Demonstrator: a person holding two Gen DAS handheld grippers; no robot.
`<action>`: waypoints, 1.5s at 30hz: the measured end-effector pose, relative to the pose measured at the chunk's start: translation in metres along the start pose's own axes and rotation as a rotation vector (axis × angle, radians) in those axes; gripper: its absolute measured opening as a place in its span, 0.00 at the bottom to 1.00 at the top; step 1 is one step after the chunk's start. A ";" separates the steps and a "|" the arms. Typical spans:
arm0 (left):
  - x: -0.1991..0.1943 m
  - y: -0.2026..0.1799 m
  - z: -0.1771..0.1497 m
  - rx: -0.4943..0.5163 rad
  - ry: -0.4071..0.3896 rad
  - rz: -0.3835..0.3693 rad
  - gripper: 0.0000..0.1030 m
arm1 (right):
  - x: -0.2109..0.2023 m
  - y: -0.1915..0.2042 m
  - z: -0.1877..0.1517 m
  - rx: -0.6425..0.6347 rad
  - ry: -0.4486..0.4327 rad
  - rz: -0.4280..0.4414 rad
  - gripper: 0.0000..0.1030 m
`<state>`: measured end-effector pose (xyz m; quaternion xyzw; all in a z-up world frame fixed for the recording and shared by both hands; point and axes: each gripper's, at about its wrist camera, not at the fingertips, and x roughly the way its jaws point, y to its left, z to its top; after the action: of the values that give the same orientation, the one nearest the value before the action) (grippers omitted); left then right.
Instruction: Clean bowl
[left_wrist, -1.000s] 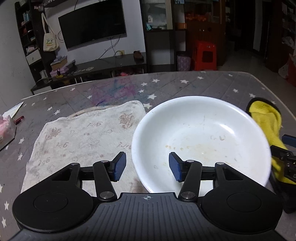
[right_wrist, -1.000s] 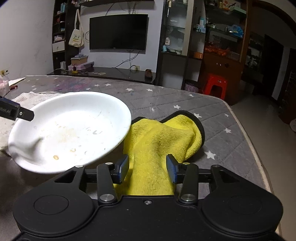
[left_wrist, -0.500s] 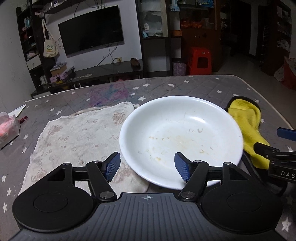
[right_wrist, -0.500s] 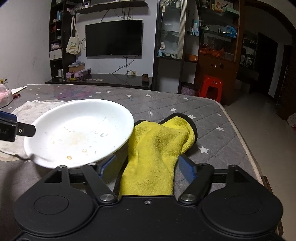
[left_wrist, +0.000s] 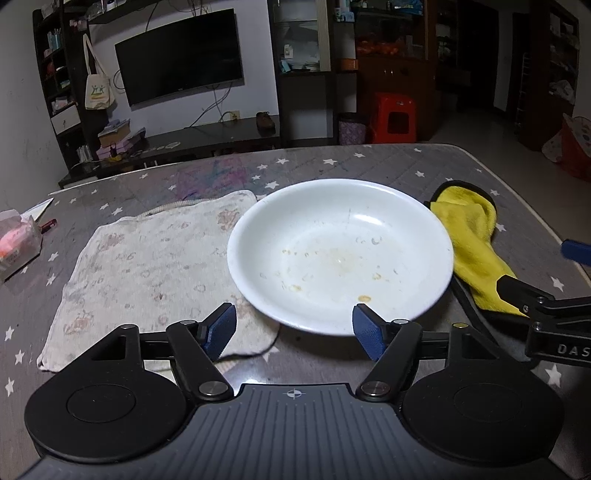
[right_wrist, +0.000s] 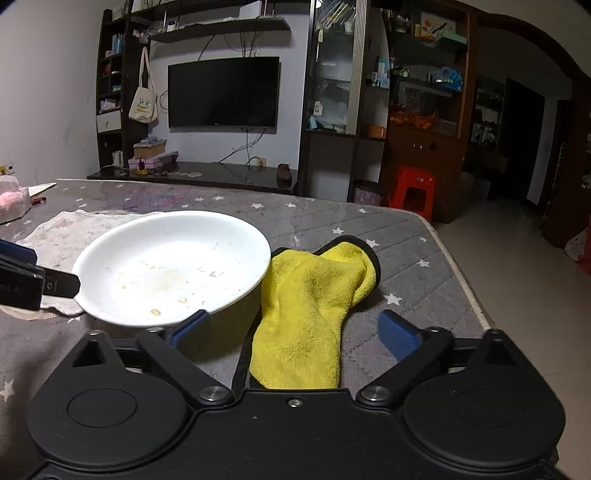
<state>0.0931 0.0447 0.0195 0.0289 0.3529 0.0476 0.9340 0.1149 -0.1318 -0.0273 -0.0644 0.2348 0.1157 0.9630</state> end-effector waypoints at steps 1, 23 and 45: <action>-0.001 0.000 -0.001 0.000 0.000 0.000 0.73 | -0.002 0.001 -0.001 -0.001 -0.002 -0.002 1.00; -0.041 -0.007 -0.024 -0.039 -0.002 -0.051 0.82 | -0.043 0.018 -0.016 -0.013 -0.034 -0.058 1.00; -0.034 -0.014 -0.048 -0.056 0.017 -0.073 0.83 | -0.049 0.000 -0.040 0.105 -0.043 -0.102 1.00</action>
<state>0.0374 0.0281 0.0045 -0.0105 0.3600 0.0234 0.9326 0.0546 -0.1485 -0.0399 -0.0230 0.2162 0.0552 0.9745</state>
